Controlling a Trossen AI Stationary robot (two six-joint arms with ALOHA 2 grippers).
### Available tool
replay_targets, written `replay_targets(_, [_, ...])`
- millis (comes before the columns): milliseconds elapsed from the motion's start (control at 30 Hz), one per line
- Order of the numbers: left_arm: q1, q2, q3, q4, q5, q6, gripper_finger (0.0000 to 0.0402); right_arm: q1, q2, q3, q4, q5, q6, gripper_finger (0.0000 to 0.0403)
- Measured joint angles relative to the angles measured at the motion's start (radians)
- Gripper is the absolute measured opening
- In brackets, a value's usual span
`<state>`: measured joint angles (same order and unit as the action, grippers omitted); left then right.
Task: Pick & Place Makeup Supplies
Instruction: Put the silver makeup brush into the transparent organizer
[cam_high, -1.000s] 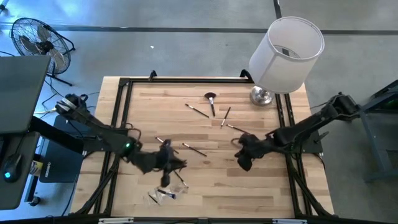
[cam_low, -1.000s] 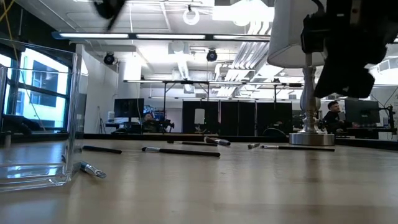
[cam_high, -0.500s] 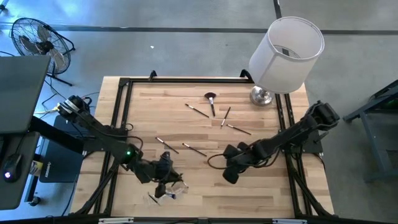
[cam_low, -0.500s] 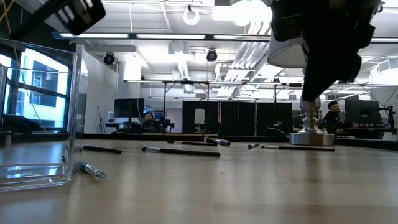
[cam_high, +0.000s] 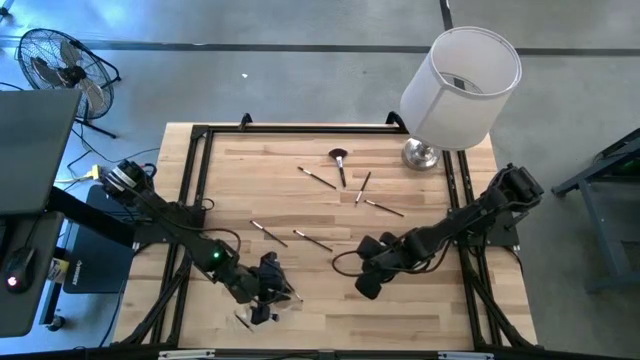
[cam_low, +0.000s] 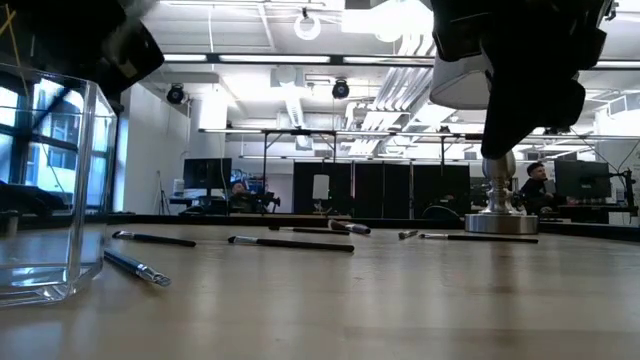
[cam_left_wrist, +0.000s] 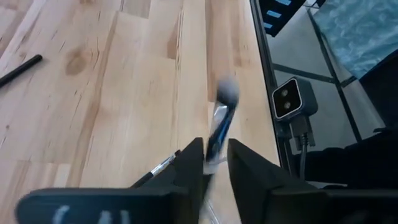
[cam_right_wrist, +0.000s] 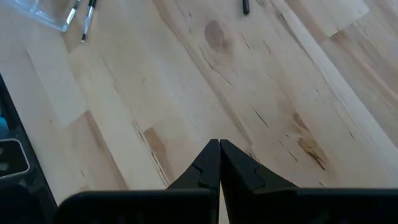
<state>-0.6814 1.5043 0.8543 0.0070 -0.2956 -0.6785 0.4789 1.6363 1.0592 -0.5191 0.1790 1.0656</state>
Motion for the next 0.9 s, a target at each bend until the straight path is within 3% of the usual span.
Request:
replay_targets(133, [0.000,0.000,0.000,-0.002,-0.001,0.012,0.0097,0.000,0.000,0.000,0.000,0.014,0.006,0.0000])
replay_targets(367, [0.001,-0.003,0.000,-0.003,0.001,0.024,0.0101,0.000,0.000,0.000,0.000,0.027,0.004,0.0000])
replay_targets(767, [0.017,-0.185,0.002,-0.081,-0.204,0.057,0.0103,-0.004,-0.001,0.000,-0.019,0.113,-0.032,0.0000])
replay_targets(900, [0.092,-0.228,0.002,-0.191,-0.184,-0.036,0.0103,-0.009,-0.001,0.000,-0.014,0.113,-0.089,0.0004])
